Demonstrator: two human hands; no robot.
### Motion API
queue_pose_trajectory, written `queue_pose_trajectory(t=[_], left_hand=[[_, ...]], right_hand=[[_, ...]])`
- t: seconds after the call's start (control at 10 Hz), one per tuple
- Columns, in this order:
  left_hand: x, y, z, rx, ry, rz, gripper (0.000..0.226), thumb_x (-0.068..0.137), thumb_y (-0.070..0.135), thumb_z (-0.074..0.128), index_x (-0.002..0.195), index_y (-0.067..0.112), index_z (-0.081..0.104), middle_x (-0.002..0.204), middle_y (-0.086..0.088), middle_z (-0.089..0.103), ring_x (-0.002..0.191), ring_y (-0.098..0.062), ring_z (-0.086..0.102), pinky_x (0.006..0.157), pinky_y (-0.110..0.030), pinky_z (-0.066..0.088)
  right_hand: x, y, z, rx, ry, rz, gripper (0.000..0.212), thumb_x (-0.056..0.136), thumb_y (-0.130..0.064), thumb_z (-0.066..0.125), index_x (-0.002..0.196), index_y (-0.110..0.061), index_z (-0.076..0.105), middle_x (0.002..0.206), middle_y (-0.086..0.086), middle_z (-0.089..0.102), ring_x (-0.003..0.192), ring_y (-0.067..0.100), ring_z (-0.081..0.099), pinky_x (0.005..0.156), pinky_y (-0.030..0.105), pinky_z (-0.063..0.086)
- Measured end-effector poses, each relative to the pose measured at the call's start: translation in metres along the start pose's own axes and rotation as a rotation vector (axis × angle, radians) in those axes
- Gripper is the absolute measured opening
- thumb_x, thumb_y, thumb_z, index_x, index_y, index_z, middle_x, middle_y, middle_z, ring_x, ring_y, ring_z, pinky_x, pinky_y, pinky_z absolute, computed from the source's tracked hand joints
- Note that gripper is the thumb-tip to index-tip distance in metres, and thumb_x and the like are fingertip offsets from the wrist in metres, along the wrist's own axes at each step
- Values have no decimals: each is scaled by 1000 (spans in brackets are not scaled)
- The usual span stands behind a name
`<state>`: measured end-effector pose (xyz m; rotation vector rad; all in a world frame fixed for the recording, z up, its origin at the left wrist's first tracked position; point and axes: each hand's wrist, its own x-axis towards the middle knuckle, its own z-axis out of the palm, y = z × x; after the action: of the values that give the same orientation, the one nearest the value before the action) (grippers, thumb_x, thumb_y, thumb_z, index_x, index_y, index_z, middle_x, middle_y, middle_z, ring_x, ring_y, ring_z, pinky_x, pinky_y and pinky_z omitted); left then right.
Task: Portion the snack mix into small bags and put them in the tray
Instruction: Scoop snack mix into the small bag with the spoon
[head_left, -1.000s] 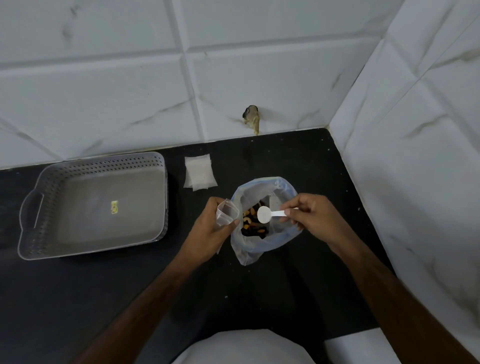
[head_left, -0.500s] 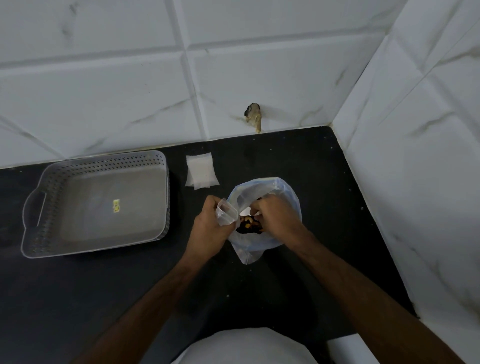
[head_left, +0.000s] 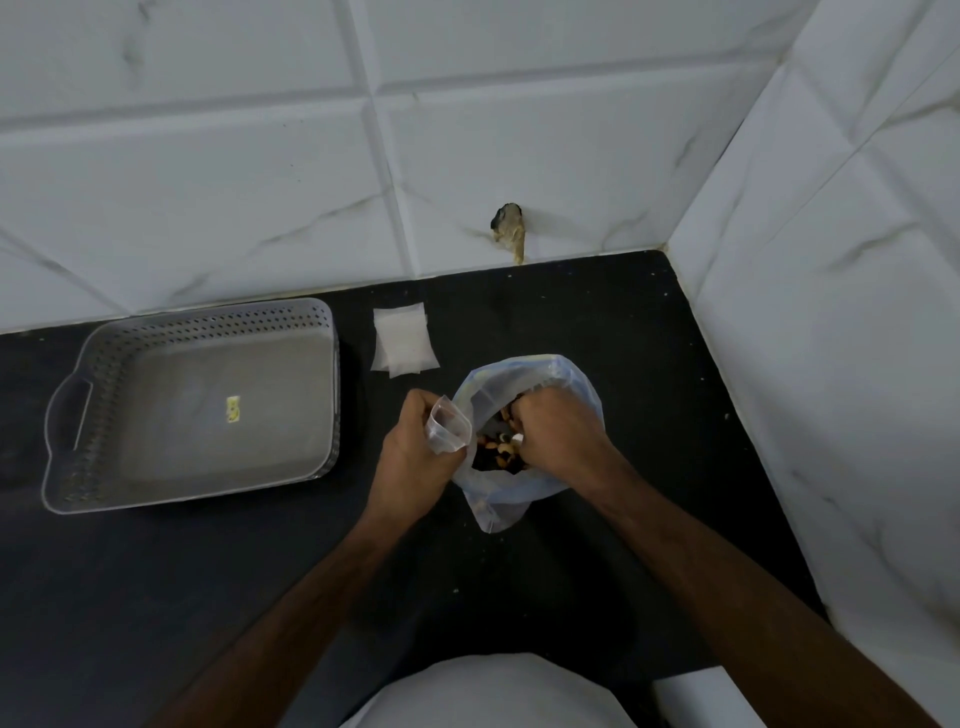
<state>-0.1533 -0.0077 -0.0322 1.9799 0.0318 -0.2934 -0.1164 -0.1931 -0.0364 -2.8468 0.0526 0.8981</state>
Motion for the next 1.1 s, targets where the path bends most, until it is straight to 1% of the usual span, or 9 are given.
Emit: queue_pose_trajectory(t=[0.1, 0.3, 0.4, 0.5, 0.6, 0.7, 0.8, 0.9, 1.1], left_hand=[[0, -1, 0, -7, -31, 7, 29, 87, 12, 75, 107, 16, 54, 100, 5, 65, 88, -6, 66, 65, -19, 54], [-1, 1, 0, -22, -32, 9, 32, 85, 10, 78, 106, 17, 55, 97, 7, 65, 87, -5, 66, 69, -21, 56], [1, 1, -3, -5, -24, 39, 31, 86, 7, 76, 107, 13, 54, 97, 5, 64, 88, -7, 66, 70, -22, 55], [1, 0, -7, 14, -36, 45, 30, 87, 6, 75, 107, 15, 54, 97, 3, 64, 87, -5, 66, 69, -21, 55], [1, -1, -7, 22, -44, 58, 33, 86, 6, 75, 102, 24, 53, 95, 6, 63, 84, 3, 65, 66, -17, 53], [2, -2, -4, 19, -33, 71, 38, 86, 7, 77, 96, 33, 50, 93, 9, 63, 83, 7, 64, 67, -14, 53], [4, -3, -3, 16, -26, 87, 38, 85, 10, 79, 98, 33, 51, 95, 9, 63, 86, 5, 64, 70, -14, 53], [8, -1, 0, 19, -45, 111, 36, 85, 11, 79, 106, 25, 53, 102, 8, 63, 93, 4, 64, 73, -14, 54], [18, 4, 3, 1, -51, 154, 34, 87, 10, 77, 109, 20, 53, 103, 8, 63, 92, 0, 65, 73, -18, 56]], right_hand=[[-6, 11, 8, 138, 156, -93, 15, 89, -21, 61, 99, -16, 72, 98, 6, 70, 92, 26, 67, 77, 35, 54], [-6, 11, 10, 337, 122, -94, 23, 94, -27, 56, 83, -47, 53, 85, -25, 55, 80, -7, 51, 64, 1, 40], [-6, 12, 12, 285, 43, -109, 27, 95, -30, 53, 83, -53, 46, 86, -31, 49, 76, -14, 46, 69, -4, 38], [-3, 12, 23, 604, -94, 67, 10, 95, -36, 44, 87, -41, 47, 88, -28, 58, 73, -14, 55, 84, -1, 45], [9, 15, 25, 689, -58, 5, 58, 101, -55, 10, 97, -39, -46, 92, -18, 62, 71, -12, 60, 86, 2, 47], [0, -11, 23, 1008, 341, -19, 42, 108, -24, 32, 116, -5, 68, 99, 16, 68, 72, 12, 66, 99, 50, 38], [1, 2, 24, 1169, 412, -2, 20, 98, -14, 59, 114, -7, 70, 100, 16, 71, 86, 17, 68, 79, 30, 59], [-7, 26, -1, 1145, -29, 60, 12, 94, -8, 65, 101, -10, 74, 87, 2, 74, 81, 8, 69, 73, 22, 55], [-9, 37, -20, 1193, 32, 17, 17, 94, -4, 63, 106, -8, 74, 93, 3, 76, 82, 6, 69, 75, 23, 54]])
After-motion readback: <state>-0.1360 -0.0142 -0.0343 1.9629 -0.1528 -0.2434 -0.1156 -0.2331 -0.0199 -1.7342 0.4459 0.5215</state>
